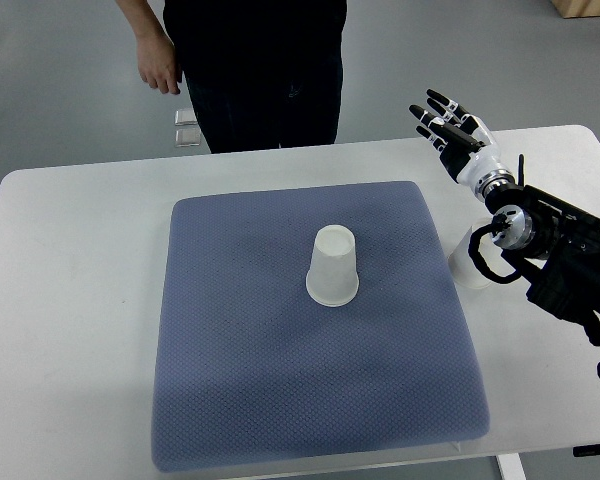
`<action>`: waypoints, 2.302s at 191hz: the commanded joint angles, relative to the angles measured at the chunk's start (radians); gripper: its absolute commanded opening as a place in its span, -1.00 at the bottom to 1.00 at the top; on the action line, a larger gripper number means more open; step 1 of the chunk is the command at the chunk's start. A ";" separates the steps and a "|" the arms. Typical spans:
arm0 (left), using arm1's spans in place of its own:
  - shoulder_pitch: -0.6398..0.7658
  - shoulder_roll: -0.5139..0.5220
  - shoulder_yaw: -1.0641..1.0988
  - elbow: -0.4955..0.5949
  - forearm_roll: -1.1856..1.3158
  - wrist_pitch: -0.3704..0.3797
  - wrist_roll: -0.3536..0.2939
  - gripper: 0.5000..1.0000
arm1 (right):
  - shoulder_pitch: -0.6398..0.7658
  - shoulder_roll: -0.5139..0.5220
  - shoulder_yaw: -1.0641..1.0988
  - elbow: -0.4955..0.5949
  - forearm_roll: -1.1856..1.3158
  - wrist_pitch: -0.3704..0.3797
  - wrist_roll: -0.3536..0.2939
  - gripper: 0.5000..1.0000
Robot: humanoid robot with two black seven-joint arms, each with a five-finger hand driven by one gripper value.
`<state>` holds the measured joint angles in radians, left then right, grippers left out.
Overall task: Stack paper cups
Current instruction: 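Raise the right hand and move it toward the second white paper cup, then lower the right hand around the white paper cup beside the mat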
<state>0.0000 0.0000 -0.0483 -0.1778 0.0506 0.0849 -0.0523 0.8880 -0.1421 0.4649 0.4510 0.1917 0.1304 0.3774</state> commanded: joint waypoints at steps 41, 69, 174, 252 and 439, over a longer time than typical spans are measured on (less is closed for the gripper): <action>0.000 0.000 0.004 0.000 0.000 0.001 0.000 1.00 | 0.002 -0.002 0.000 0.000 0.000 -0.001 0.000 0.65; -0.002 0.000 0.005 0.009 0.002 0.001 0.000 1.00 | 0.016 -0.001 0.000 0.000 0.000 -0.001 0.000 0.66; -0.002 0.000 0.002 0.006 0.002 0.001 0.000 1.00 | 0.075 -0.004 -0.005 -0.002 -0.008 -0.012 -0.008 0.65; -0.002 0.000 0.002 0.006 0.002 0.001 0.000 1.00 | 0.138 -0.237 -0.071 0.115 -0.188 0.031 -0.012 0.65; -0.002 0.000 0.002 0.006 0.002 0.001 0.000 1.00 | 0.144 -0.711 -0.365 0.756 -1.644 0.066 -0.014 0.64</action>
<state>-0.0016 0.0000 -0.0460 -0.1718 0.0521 0.0859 -0.0521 1.0324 -0.8794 0.1351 1.2113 -1.4040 0.2543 0.3644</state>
